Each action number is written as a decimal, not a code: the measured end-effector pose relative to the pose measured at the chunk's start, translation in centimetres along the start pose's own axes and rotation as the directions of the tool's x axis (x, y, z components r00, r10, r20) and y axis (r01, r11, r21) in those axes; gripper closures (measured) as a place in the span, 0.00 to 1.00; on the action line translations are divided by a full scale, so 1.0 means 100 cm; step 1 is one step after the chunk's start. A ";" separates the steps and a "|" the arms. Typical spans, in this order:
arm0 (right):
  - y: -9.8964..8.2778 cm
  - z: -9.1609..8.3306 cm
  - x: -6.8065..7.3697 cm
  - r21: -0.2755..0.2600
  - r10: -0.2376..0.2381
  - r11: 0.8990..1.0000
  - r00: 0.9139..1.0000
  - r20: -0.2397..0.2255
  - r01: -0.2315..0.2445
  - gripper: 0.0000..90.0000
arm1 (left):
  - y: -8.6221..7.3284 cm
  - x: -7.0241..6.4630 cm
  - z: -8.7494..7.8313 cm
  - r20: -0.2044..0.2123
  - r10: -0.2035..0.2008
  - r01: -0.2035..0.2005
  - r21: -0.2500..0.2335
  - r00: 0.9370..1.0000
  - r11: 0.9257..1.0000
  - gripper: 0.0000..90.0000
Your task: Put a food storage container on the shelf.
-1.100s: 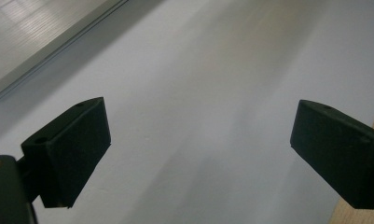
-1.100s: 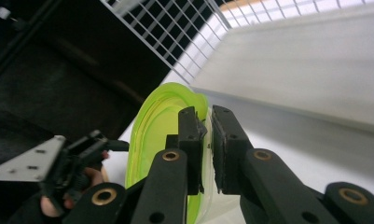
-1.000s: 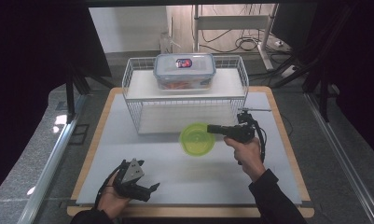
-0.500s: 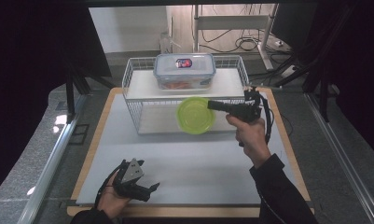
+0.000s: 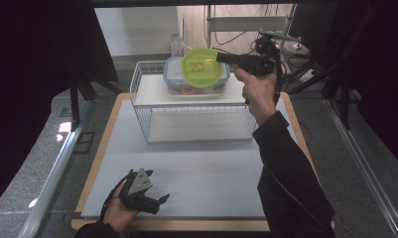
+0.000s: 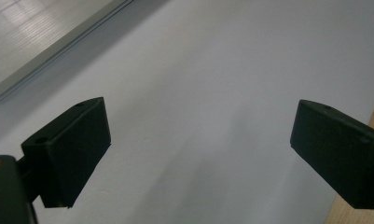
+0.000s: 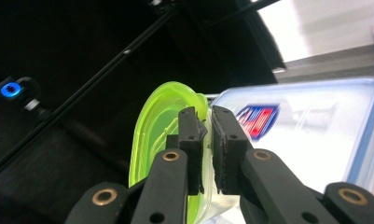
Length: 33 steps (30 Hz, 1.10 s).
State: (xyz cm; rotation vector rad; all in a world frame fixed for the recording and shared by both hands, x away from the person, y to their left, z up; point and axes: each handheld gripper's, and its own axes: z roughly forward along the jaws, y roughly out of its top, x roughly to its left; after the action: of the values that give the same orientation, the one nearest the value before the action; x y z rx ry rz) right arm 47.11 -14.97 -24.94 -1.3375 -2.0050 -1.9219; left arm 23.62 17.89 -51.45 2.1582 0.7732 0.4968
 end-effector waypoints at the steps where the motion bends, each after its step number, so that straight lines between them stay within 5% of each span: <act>1: 0.003 0.005 -0.002 -0.002 0.007 1.000 1.000 0.012 -0.007 0.93 | 0.000 0.000 0.000 0.001 -0.001 0.001 -0.002 1.000 1.000 0.05; 11: 0.028 0.048 -0.023 -0.027 0.141 0.990 0.984 0.106 -0.139 0.90 | -0.001 0.002 -0.002 0.008 -0.006 0.006 -0.013 1.000 1.000 0.06; 19: 0.027 0.061 -0.026 -0.016 0.106 0.994 0.977 0.185 -0.104 0.76 | -0.001 0.001 -0.001 0.012 -0.001 0.001 -0.009 1.000 1.000 0.06; 27: 0.019 0.035 -0.016 0.019 -0.071 0.997 0.970 0.234 0.069 0.37 | -0.001 0.001 -0.001 0.008 0.003 -0.003 -0.010 1.000 1.000 0.06; 31: -0.013 0.006 -0.006 0.053 -0.232 0.973 0.948 0.220 0.226 0.26 | -0.001 0.001 -0.001 0.006 -0.005 0.005 -0.014 1.000 1.000 0.05; 33: -0.037 -0.010 -0.002 0.093 -0.306 0.952 0.927 0.216 0.292 0.20 | -0.001 0.002 -0.002 0.006 -0.009 0.009 -0.015 1.000 1.000 0.05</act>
State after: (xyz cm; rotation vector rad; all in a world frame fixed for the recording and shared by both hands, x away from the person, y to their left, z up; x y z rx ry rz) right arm 44.54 -15.35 -27.77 -1.3599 -2.4863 -1.8735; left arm 23.64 18.14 -51.40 2.1408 0.7735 0.4898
